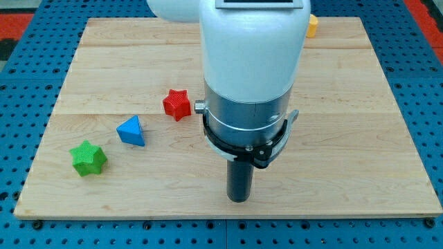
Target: Move the yellow heart diagonally to the red circle
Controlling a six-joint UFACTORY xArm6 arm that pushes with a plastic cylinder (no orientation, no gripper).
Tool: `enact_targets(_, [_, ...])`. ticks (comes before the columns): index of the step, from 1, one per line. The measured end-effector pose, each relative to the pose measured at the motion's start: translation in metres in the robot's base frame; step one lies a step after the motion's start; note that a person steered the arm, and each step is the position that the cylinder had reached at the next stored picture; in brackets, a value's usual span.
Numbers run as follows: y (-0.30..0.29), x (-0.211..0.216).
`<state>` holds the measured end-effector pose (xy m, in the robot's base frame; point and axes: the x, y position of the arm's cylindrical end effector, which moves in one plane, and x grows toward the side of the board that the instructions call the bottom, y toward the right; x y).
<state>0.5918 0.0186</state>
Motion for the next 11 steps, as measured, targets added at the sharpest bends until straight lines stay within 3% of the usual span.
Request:
enact_targets(3, [0.006, 0.015])
enact_targets(4, [0.042, -0.039])
enact_targets(5, [0.101, -0.159])
enact_targets(6, [0.198, -0.236])
enact_targets(8, [0.253, -0.367])
enact_targets(9, [0.257, -0.401])
enact_targets(10, [0.147, -0.401])
enact_targets(11, [0.108, -0.380])
